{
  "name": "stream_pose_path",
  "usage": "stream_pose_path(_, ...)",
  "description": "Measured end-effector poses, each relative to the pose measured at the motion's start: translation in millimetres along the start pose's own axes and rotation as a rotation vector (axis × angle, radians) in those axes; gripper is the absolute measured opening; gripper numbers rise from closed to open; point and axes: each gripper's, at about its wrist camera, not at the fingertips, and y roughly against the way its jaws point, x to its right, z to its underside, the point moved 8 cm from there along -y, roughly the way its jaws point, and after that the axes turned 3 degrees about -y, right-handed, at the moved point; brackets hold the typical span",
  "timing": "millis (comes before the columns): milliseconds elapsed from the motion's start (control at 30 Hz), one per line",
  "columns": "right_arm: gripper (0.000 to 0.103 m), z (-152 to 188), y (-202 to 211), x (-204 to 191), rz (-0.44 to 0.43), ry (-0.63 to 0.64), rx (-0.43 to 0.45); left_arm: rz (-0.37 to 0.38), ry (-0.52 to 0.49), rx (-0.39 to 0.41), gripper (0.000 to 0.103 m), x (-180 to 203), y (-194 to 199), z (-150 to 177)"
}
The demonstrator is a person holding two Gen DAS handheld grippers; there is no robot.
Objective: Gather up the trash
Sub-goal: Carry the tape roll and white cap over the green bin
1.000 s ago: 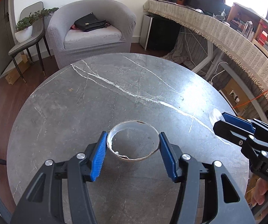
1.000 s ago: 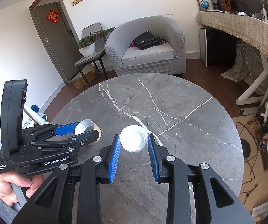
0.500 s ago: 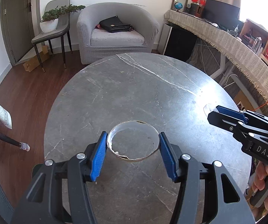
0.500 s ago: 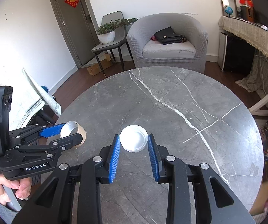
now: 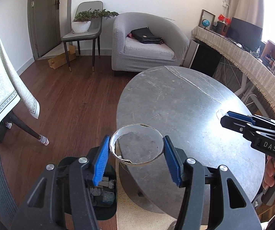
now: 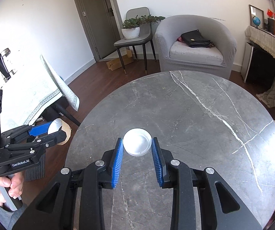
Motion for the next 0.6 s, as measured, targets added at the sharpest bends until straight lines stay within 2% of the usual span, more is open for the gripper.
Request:
stream_pose_path(200, 0.030, 1, -7, -46, -0.051, 0.058, -0.018, -0.070, 0.039, -0.029, 0.058, -52, -2, 26)
stream_pose_path(333, 0.030, 1, -10, -68, -0.053, 0.104, -0.029, -0.071, 0.061, -0.032, 0.058, -75, -2, 35)
stream_pose_path(600, 0.030, -10, -18, -99, -0.067, 0.141, -0.028, -0.096, 0.095, -0.121, 0.058, -104, -28, 63)
